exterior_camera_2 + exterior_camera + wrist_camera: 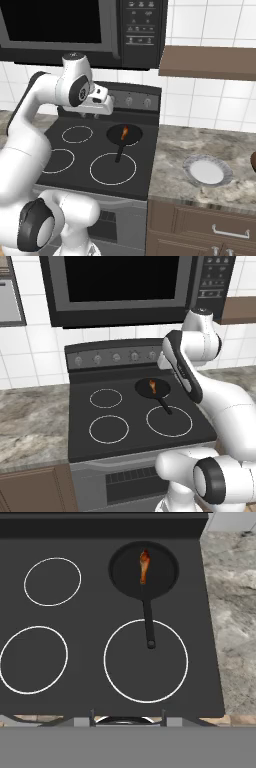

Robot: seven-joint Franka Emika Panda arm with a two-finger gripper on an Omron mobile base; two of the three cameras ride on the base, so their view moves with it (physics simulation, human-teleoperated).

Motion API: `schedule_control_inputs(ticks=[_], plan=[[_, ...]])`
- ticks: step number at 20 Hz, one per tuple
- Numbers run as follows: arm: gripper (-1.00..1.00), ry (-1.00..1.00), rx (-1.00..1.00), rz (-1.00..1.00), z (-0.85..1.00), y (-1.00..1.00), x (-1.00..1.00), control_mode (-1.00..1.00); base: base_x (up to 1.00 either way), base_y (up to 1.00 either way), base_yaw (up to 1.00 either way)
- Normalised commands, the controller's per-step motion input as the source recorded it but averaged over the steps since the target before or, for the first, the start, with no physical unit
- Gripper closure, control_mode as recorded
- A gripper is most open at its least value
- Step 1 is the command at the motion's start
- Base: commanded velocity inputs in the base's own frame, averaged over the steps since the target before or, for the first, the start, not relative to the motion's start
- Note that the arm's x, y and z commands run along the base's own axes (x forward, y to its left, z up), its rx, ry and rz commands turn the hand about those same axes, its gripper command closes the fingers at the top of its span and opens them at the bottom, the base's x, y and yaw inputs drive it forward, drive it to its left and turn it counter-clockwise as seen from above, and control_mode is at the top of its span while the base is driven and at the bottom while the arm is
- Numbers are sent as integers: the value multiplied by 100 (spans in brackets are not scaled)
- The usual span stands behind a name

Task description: Place the chicken drumstick on the plate and place the eggplant on the same plate.

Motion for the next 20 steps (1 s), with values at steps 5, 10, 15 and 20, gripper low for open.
schedule_control_inputs(ticks=[5, 10, 15, 20], plan=[[-100, 0, 0, 0, -2, 0, 0, -100, 0, 0, 0], [-100, 0, 0, 0, -39, -2, 17, -100, 0, 0, 0], [-100, 0, 0, 0, -70, -28, 23, -100, 0, 0, 0], [-100, 0, 0, 0, -55, -14, 34, -100, 0, 0, 0]])
